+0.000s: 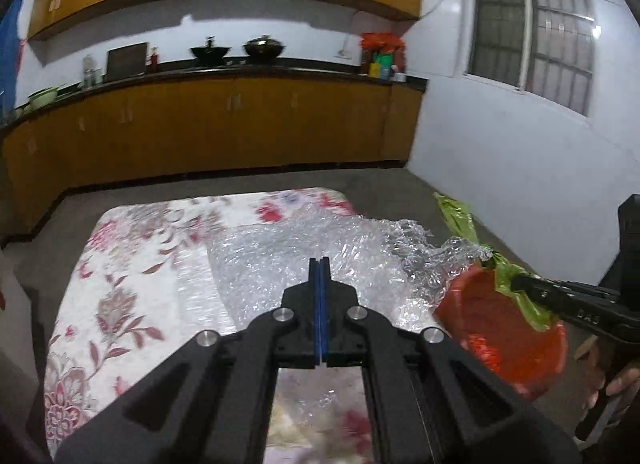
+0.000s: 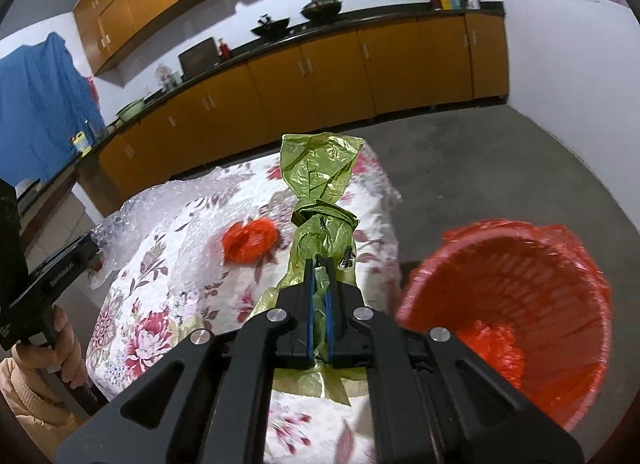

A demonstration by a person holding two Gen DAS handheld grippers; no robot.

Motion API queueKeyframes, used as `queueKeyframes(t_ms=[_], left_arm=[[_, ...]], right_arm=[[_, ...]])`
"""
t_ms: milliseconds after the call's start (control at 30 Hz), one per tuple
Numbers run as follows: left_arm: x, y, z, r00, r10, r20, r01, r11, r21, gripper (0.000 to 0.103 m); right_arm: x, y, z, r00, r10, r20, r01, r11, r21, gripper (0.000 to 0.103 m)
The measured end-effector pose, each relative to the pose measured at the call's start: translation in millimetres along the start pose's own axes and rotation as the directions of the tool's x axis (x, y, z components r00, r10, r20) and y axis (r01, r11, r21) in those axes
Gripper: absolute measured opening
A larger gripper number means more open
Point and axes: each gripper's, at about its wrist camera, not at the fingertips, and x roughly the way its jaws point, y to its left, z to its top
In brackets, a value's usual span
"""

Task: Collect trash
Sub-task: 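Carry the lime green bag and bubble wrap to the basket with both grippers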

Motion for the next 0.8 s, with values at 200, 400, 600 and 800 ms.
queueKeyframes(t_ms=[200,400,600,800], left_arm=[[4.2,-60.0,-0.1,0.992,-0.123,-0.010,0.124,0.991,0.045,0.001],[17.4,-117.6,-6.7,0.971,-0.236,-0.039,0.238,0.969,0.072,0.001],[30.2,-166.6,-16.0,0.945,-0.318,-0.078,0.324,0.941,0.094,0.002],[45.1,-194.1,-27.0,0.927,-0.357,-0.116,0.370,0.923,0.110,0.002]], right_arm=[[-34.0,-39.0,-9.2,0.997,-0.074,0.035,0.072,0.995,0.075,0.005],[-60.9,-74.0,-18.4,0.988,-0.145,0.053,0.136,0.980,0.147,0.005],[-78.4,-108.3,-27.0,0.979,-0.195,0.059,0.179,0.961,0.209,0.005],[-82.5,-126.4,-29.9,0.975,-0.215,0.063,0.193,0.949,0.249,0.005]])
